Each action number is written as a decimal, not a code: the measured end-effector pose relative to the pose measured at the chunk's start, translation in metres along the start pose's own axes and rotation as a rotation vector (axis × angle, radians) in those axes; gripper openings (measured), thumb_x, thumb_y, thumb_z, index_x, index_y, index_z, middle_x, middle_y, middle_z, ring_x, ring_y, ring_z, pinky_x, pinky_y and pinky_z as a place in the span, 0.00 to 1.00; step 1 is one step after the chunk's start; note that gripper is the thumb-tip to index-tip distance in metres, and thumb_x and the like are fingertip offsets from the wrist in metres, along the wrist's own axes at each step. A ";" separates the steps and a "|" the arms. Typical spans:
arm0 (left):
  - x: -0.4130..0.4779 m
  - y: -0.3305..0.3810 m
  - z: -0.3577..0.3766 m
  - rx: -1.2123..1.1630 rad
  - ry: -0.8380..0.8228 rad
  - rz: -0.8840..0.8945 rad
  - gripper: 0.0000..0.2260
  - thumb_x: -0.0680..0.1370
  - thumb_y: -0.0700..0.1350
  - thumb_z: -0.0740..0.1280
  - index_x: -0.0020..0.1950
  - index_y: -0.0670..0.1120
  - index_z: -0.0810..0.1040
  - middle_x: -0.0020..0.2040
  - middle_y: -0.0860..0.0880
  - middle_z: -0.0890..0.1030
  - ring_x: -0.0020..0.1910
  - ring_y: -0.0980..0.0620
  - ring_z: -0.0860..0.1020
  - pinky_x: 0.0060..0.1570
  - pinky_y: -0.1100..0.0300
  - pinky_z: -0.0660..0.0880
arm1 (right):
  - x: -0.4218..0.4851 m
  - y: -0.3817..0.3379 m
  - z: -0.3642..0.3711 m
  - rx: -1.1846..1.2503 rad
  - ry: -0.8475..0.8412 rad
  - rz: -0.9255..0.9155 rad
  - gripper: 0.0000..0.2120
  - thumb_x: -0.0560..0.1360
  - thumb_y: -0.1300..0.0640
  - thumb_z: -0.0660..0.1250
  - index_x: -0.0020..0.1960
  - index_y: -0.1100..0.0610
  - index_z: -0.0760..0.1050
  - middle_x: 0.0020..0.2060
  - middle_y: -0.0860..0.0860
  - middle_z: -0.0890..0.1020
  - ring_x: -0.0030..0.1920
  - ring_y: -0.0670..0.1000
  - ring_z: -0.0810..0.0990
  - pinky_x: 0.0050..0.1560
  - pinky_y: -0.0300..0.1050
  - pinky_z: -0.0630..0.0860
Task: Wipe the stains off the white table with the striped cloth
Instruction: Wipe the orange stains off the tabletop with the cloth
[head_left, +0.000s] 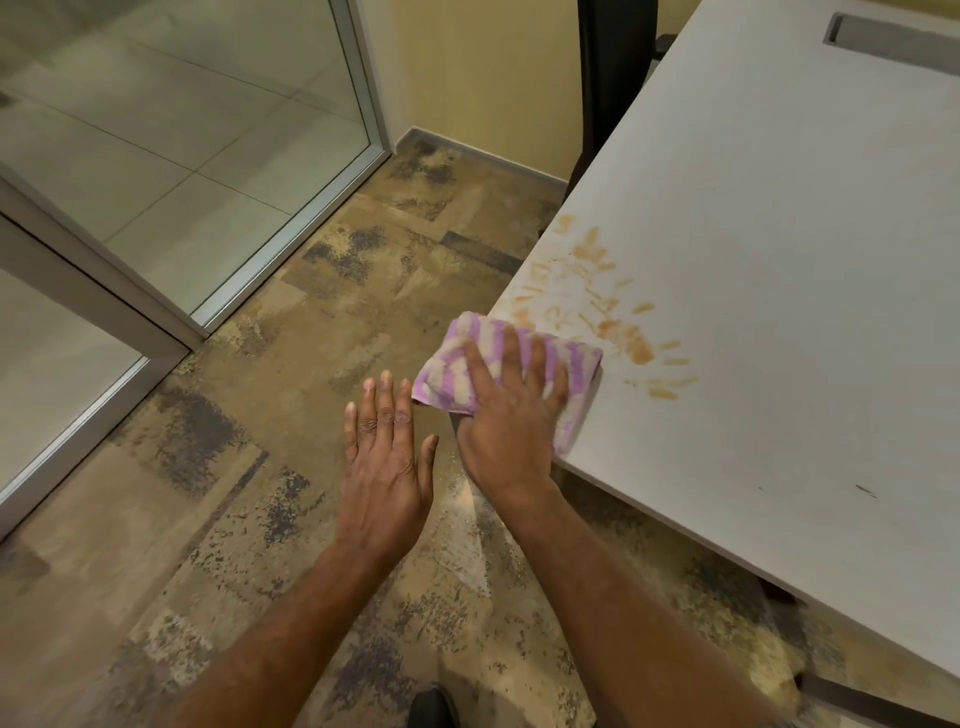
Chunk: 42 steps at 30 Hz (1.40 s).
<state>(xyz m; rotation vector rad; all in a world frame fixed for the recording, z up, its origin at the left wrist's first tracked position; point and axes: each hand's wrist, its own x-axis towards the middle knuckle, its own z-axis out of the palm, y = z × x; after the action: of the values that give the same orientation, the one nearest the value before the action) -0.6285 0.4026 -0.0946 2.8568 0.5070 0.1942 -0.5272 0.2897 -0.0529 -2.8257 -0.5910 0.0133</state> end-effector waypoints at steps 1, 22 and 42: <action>0.001 -0.001 0.000 -0.001 0.001 -0.001 0.29 0.87 0.53 0.49 0.84 0.43 0.45 0.85 0.44 0.44 0.84 0.48 0.41 0.82 0.43 0.47 | 0.002 -0.002 0.002 0.009 -0.009 -0.022 0.37 0.76 0.48 0.65 0.82 0.42 0.56 0.84 0.54 0.53 0.83 0.62 0.46 0.79 0.67 0.43; 0.012 -0.009 -0.003 -0.007 -0.008 0.052 0.29 0.87 0.55 0.49 0.85 0.46 0.44 0.85 0.45 0.43 0.84 0.49 0.41 0.82 0.42 0.47 | -0.039 0.066 -0.015 -0.024 0.042 0.137 0.37 0.73 0.52 0.63 0.81 0.45 0.61 0.83 0.54 0.59 0.83 0.62 0.51 0.79 0.68 0.48; 0.015 -0.006 -0.010 -0.089 0.065 0.084 0.30 0.86 0.55 0.49 0.85 0.45 0.46 0.86 0.47 0.45 0.84 0.49 0.44 0.83 0.48 0.43 | -0.032 0.048 -0.006 0.077 -0.021 -0.109 0.36 0.73 0.52 0.57 0.81 0.43 0.60 0.84 0.48 0.52 0.84 0.56 0.43 0.81 0.66 0.47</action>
<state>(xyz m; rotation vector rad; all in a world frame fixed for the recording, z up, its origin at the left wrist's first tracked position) -0.6183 0.4159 -0.0849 2.7945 0.3802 0.3179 -0.5374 0.2333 -0.0607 -2.7187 -0.7318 0.0453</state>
